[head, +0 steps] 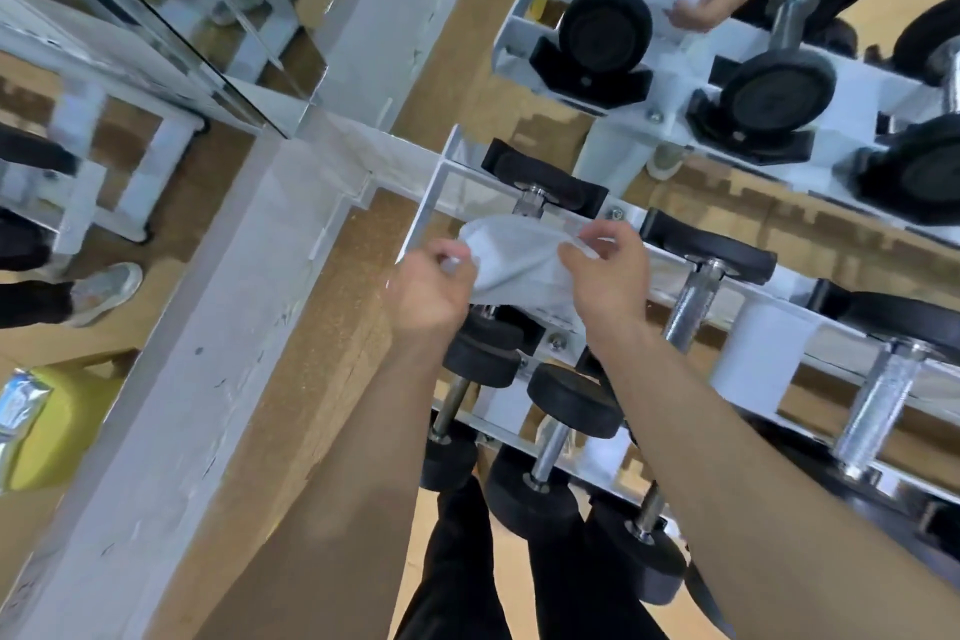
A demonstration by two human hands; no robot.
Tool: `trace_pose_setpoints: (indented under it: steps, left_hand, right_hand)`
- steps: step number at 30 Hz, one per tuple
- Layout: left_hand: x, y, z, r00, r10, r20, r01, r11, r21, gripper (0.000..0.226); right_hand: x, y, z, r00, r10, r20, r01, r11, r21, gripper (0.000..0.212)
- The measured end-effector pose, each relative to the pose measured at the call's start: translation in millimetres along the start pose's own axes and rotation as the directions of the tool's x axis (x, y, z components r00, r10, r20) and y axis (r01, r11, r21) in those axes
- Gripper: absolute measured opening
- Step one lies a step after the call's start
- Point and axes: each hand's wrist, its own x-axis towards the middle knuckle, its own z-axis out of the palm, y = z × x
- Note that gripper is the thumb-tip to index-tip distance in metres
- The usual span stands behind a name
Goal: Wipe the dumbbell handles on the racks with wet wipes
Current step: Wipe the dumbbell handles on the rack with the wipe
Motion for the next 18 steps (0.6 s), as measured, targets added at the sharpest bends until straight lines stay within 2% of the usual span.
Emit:
trace_pose_setpoints:
  steps: [2, 4, 6, 8, 10, 12, 14, 16, 18]
  left_hand:
    - [-2.5, 5.1, 7.8, 0.998, -0.007, 0.068, 0.001, 0.997, 0.083, 0.027]
    - [-3.9, 3.1, 14.9, 0.994, 0.029, 0.102, -0.042, 0.99, 0.132, 0.037]
    - [-7.4, -3.3, 19.4, 0.987, 0.121, 0.106, -0.134, 0.983, 0.126, 0.036]
    - [-8.7, -9.9, 20.9, 0.981, 0.193, 0.035, -0.194, 0.979, 0.061, 0.024]
    - [-8.9, -13.9, 20.6, 0.978, 0.204, -0.041, -0.206, 0.976, -0.071, 0.012]
    - [-9.7, -12.2, 19.7, 0.984, 0.176, 0.01, -0.167, 0.946, -0.276, 0.01]
    - [-11.2, -7.9, 16.3, 0.97, 0.206, 0.129, -0.14, 0.908, -0.395, 0.013]
    - [-10.5, -4.2, 10.6, 0.945, 0.256, 0.206, -0.143, 0.884, -0.445, 0.011]
    - [-6.4, -4.3, 7.4, 0.95, 0.275, 0.147, -0.18, 0.868, -0.462, 0.009]
  right_hand:
    - [-9.6, 4.1, 6.7, 0.998, -0.047, -0.04, 0.046, 0.999, -0.021, 0.009]
    - [-21.3, 6.4, 13.5, 0.995, -0.08, 0.056, 0.085, 0.993, -0.085, 0.022]
    - [-31.1, 13.3, 19.8, 0.968, -0.166, 0.191, 0.203, 0.96, -0.195, 0.038]
    - [-36.3, 19.0, 23.1, 0.917, -0.294, 0.268, 0.361, 0.898, -0.25, 0.048]
    - [-33.9, 23.1, 20.9, 0.849, -0.394, 0.352, 0.496, 0.824, -0.275, 0.06]
    - [-27.8, 25.8, 15.0, 0.757, -0.468, 0.456, 0.617, 0.742, -0.262, 0.072]
    - [-21.7, 26.9, 10.1, 0.67, -0.537, 0.512, 0.713, 0.659, -0.241, 0.069]
    - [-14.9, 26.3, 6.6, 0.648, -0.61, 0.457, 0.751, 0.611, -0.25, 0.055]
    - [-5.7, 25.2, 3.2, 0.611, -0.713, 0.344, 0.791, 0.542, -0.284, 0.038]
